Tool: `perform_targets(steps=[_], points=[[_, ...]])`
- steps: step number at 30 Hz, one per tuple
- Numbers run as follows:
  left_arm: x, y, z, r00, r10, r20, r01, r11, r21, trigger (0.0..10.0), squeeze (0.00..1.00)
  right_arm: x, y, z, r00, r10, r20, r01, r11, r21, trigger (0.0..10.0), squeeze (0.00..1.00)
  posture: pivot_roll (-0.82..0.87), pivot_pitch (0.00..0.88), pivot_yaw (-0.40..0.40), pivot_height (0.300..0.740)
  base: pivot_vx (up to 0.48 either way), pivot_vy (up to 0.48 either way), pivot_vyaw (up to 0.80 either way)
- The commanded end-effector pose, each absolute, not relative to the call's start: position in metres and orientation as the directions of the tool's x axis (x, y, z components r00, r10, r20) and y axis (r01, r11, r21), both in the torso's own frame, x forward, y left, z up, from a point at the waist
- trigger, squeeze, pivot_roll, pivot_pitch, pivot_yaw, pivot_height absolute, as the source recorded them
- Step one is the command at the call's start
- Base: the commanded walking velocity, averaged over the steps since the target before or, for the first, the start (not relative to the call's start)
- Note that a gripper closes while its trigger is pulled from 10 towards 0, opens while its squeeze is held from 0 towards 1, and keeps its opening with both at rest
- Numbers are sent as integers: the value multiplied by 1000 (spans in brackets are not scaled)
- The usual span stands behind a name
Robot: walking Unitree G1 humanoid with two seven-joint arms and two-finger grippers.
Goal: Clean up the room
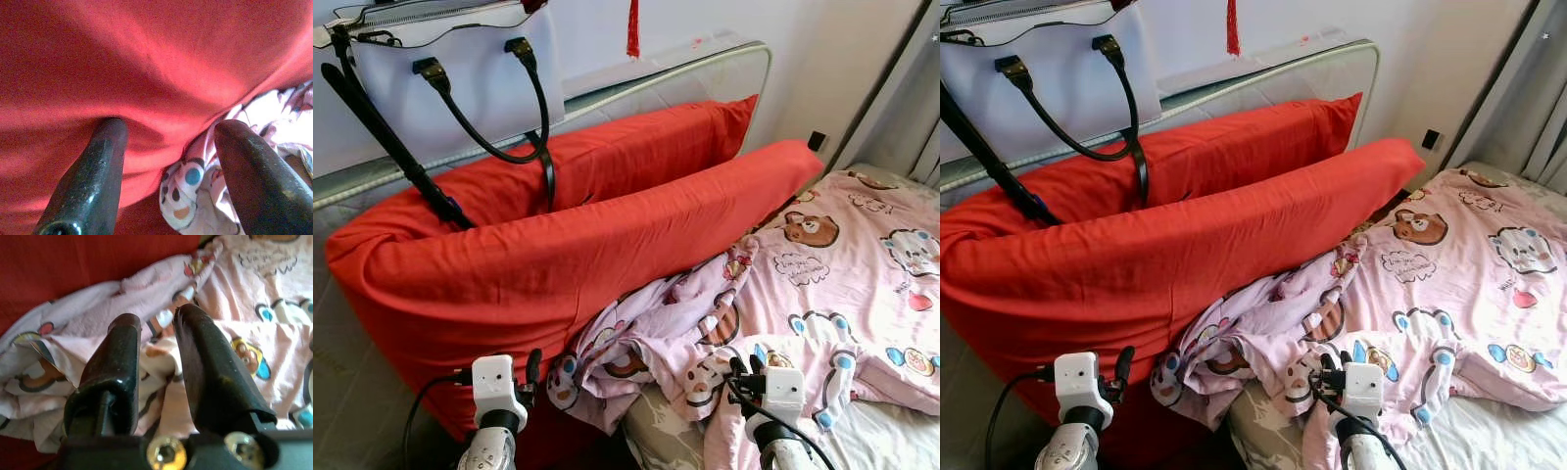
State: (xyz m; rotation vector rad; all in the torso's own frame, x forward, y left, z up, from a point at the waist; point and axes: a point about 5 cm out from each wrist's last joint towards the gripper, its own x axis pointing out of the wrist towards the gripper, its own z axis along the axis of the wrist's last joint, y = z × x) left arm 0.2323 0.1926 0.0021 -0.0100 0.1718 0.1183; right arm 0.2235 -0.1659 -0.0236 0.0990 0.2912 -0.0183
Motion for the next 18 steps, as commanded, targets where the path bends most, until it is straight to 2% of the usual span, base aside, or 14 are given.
perform_targets(steps=[1,4,11,18], points=[[231,191,2,976,119,-180,-121,993,0,10000,0,222,-167,-25,954,-4,-300,31,996,86,10000,0,-35,0,-42,717,0,0,0],[232,191,3,976,120,-180,-122,992,-1,10000,0,221,-167,-25,956,1,-293,27,995,91,10000,0,-36,5,-41,703,0,0,0],[232,192,2,975,121,-184,-123,992,0,10000,0,221,-169,-24,959,-2,-283,30,995,97,10000,0,-34,6,-41,703,0,0,0],[232,190,1,975,118,-191,-120,993,-2,10000,0,222,-167,-30,940,-3,-341,34,996,83,10000,0,-36,8,-42,693,0,0,0]])
